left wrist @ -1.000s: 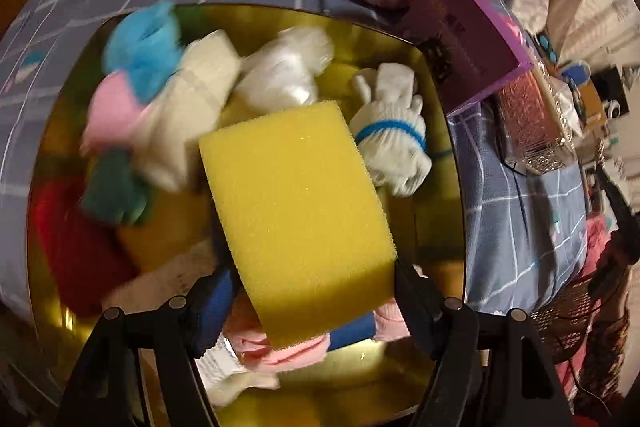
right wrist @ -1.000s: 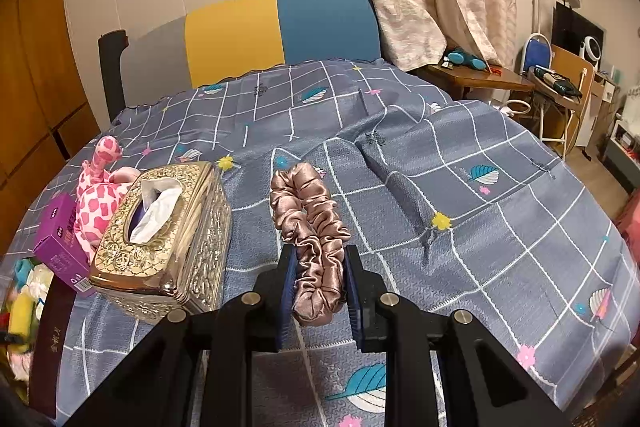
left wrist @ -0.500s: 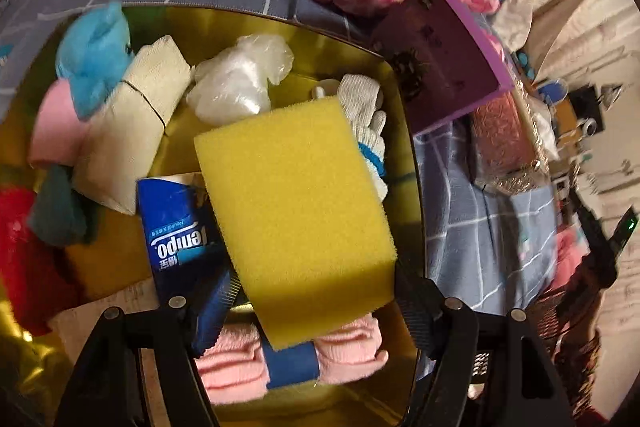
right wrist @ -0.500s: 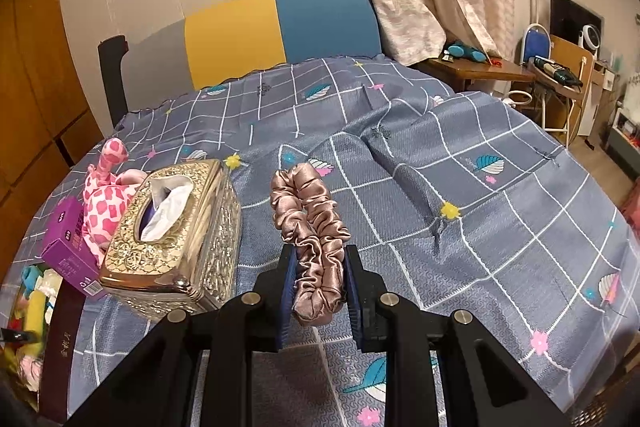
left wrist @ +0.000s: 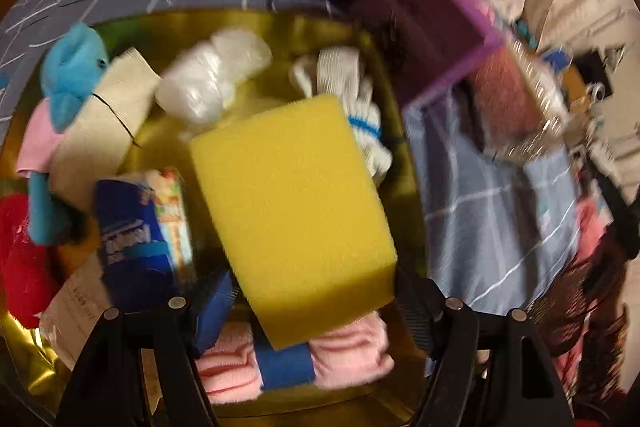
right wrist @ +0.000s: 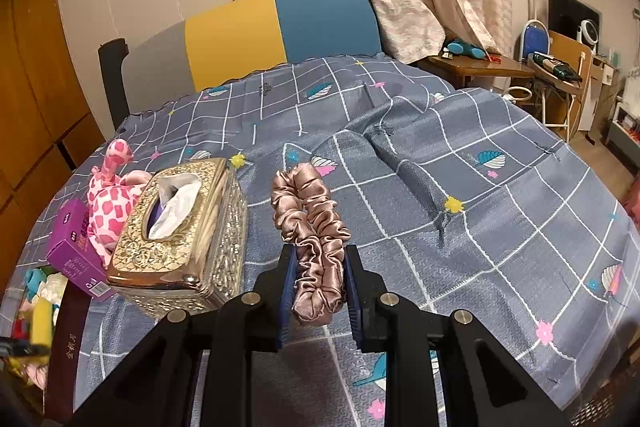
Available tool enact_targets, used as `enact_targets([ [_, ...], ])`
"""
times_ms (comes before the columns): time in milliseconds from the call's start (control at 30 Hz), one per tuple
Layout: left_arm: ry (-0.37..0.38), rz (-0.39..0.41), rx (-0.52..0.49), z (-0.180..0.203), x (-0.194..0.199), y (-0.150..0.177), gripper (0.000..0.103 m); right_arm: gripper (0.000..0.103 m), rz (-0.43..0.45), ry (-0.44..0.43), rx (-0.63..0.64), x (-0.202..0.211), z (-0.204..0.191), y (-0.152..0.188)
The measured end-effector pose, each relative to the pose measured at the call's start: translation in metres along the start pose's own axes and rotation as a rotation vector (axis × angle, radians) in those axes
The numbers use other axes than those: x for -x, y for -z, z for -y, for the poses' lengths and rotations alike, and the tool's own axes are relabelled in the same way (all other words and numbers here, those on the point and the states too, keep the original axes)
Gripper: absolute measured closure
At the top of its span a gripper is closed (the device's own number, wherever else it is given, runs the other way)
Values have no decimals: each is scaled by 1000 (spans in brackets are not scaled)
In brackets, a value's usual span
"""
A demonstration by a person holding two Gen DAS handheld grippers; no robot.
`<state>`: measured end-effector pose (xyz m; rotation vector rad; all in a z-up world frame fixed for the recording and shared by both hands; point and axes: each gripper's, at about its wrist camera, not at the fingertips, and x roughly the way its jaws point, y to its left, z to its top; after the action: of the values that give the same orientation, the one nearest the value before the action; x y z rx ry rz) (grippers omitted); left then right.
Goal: Organize soft objects
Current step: 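Lower the yellow sponge into the tray and open the left gripper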
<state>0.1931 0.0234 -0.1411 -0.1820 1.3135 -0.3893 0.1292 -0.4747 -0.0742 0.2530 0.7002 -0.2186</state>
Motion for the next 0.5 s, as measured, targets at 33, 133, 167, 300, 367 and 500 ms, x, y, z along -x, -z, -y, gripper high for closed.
enact_targets([
  [33, -20, -23, -20, 3, -7, 0, 28, 79, 4, -1, 1, 1, -1, 0],
  [133, -47, -68, 25, -8, -21, 4, 28, 79, 14, -3, 0, 5, -2, -2],
  [167, -36, -68, 43, -10, -20, 5, 27, 79, 17, 0, -4, 7, -1, -2],
  [300, 27, 4, 60, -10, 2, 18, 24, 79, 15, 4, -21, 8, 1, -1],
  [367, 31, 46, 51, -9, 15, 25, 24, 79, 9, -3, -41, 8, 2, -1],
  [500, 51, 186, 75, -16, 49, 35, 24, 79, 10, -34, -58, 14, -6, 0],
])
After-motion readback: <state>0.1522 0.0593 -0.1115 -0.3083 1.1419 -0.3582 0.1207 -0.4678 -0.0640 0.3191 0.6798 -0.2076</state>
